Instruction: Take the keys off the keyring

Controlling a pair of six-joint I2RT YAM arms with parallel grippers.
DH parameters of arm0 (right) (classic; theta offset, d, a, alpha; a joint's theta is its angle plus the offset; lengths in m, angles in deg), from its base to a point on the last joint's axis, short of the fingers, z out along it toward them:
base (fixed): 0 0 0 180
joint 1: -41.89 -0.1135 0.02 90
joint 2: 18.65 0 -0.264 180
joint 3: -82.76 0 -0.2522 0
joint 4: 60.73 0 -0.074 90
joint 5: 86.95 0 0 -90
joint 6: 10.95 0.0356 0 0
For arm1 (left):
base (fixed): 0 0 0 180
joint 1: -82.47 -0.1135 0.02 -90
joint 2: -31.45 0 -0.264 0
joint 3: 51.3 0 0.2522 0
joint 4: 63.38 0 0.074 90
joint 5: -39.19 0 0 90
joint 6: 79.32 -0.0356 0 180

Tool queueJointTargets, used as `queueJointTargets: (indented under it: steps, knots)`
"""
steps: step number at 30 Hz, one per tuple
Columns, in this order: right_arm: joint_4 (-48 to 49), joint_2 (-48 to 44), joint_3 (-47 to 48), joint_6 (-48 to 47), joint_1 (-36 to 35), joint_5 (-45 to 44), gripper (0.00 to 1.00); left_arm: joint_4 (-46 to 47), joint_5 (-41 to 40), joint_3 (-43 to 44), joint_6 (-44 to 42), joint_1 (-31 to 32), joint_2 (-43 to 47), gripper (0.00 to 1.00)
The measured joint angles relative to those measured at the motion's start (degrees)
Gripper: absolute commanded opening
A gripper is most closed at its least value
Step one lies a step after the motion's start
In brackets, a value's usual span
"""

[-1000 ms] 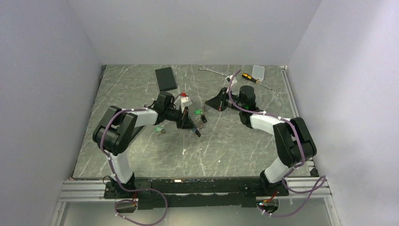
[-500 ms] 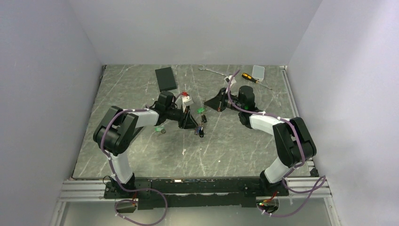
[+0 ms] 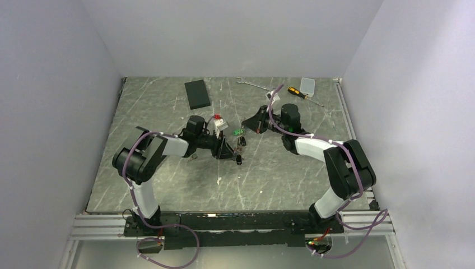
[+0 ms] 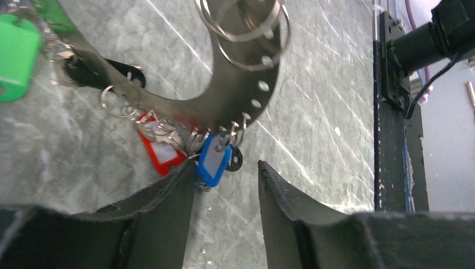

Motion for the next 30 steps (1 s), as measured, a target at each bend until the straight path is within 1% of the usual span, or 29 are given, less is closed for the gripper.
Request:
queueJointTargets:
  steps: [1, 2, 6, 9, 13, 17, 21, 22, 23, 25, 30]
  knots:
    - [0.0, 0.0, 0.0, 0.09, -0.61, -1.01, 0.0, 0.31, -0.11, -0.13, 0.55, -0.24, 0.0, 0.55]
    - [0.0, 0.0, 0.0, 0.28, -1.31, -1.81, 0.0, 1.01, -0.09, -0.24, 1.22, -0.76, 0.0, 0.56]
    - [-0.48, 0.44, 0.76, 1.77, -3.5, -4.9, 0.0, 3.78, 0.0, -0.98, 3.34, -4.13, 0.07, 0.57]
    - [-3.34, 2.47, 4.22, 3.26, -4.24, -7.82, 0.0, 5.46, -0.02, -2.19, 3.96, -5.7, 0.15, 0.56]
    - [-6.67, 5.11, 8.17, 4.96, -4.33, -11.74, 0.0, 7.1, 0.0, -2.82, 5.11, -5.6, 0.11, 0.56]
    - [-8.61, 6.43, 9.62, 6.27, -4.33, -14.58, 0.0, 10.16, 0.07, -2.8, 6.95, -5.6, -0.44, 0.57]
    - [-10.08, 7.69, 10.19, 6.97, -4.33, -15.61, 0.0, 12.85, 0.02, -2.75, 8.81, -5.88, -2.67, 0.59]
    - [-10.4, 7.91, 10.19, 7.04, -4.33, -15.69, 0.0, 13.51, -0.04, -2.75, 9.49, -6.1, -3.26, 0.63]
    - [-10.51, 8.11, 10.19, 7.06, -4.33, -15.74, 0.0, 14.32, -0.07, -2.73, 9.92, -6.4, -3.85, 0.7]
    - [-10.82, 8.2, 10.19, 7.08, -4.33, -15.72, 0.0, 17.0, 0.13, -2.71, 11.34, -7.1, -5.27, 0.78]
    - [-10.84, 8.2, 10.19, 7.26, -4.33, -15.5, 0.0, 22.64, 1.22, -2.34, 14.21, -9.27, -9.01, 0.78]
